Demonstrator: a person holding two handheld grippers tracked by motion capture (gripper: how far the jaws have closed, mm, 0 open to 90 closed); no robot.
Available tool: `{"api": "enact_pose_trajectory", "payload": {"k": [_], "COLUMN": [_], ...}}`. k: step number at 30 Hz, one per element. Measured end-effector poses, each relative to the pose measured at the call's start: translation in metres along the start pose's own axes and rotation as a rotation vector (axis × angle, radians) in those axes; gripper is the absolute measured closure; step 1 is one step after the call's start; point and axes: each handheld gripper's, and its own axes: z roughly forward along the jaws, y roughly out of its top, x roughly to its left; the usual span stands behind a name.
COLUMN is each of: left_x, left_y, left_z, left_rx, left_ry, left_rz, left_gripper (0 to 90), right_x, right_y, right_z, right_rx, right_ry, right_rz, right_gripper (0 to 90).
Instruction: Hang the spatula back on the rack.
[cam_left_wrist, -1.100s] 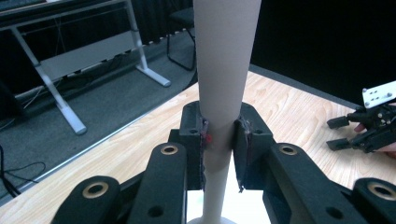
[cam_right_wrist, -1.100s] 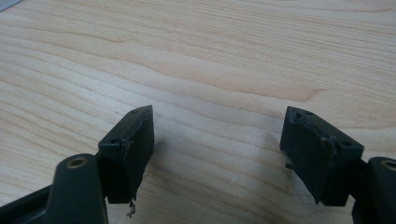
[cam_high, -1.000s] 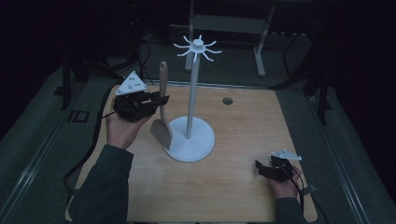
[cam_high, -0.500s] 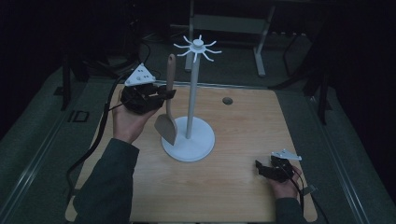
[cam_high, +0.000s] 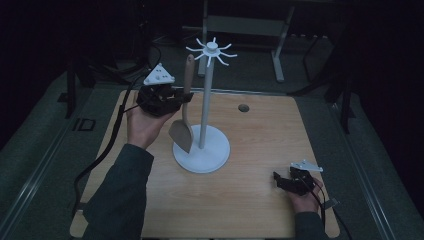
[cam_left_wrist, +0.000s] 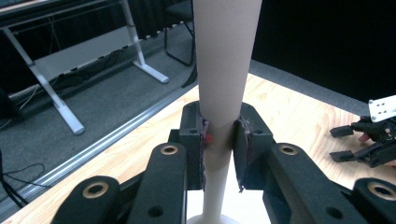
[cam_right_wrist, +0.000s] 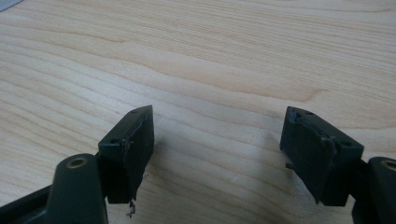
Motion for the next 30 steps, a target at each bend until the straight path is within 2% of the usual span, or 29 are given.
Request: {"api": "enact_pose_trajectory", "payload": {"k": [4, 8, 13, 16, 21, 27, 30], "left_x": [0.001, 0.001, -0.001, -0.001, -0.002, -0.004, -0.005], "left_y": [0.000, 0.000, -0.001, -0.003, -0.008, -0.020, -0.030], "left_z": [0.007, 0.011, 0.013, 0.013, 0.009, 0.000, -0.005], "left_rx": [0.010, -0.003, -0.016, -0.028, -0.058, -0.085, -0.080], "left_ry": [-0.012, -0.030, -0.030, -0.021, -0.027, -0.021, -0.015], "left_rz": [-0.005, -0.019, -0.033, -0.042, -0.051, -0.068, -0.071], "left_gripper": [75.6, 75.6, 74.0, 61.9, 50.1, 43.6, 43.3], "right_x": [0.000, 0.000, 0.000, 0.000, 0.000, 0.000, 0.000], "right_y": [0.000, 0.000, 0.000, 0.000, 0.000, 0.000, 0.000], "right_z": [0.000, 0.000, 0.000, 0.000, 0.000, 0.000, 0.000], "right_rx": [0.000, 0.000, 0.000, -0.001, 0.000, 0.000, 0.000], "right_ry": [0.000, 0.001, 0.001, 0.001, 0.002, 0.002, 0.002], "right_rz": [0.000, 0.000, 0.000, -0.001, -0.001, -0.001, -0.001], "right_gripper": [26.0, 26.0, 26.0, 26.0, 26.0, 26.0, 26.0]}}
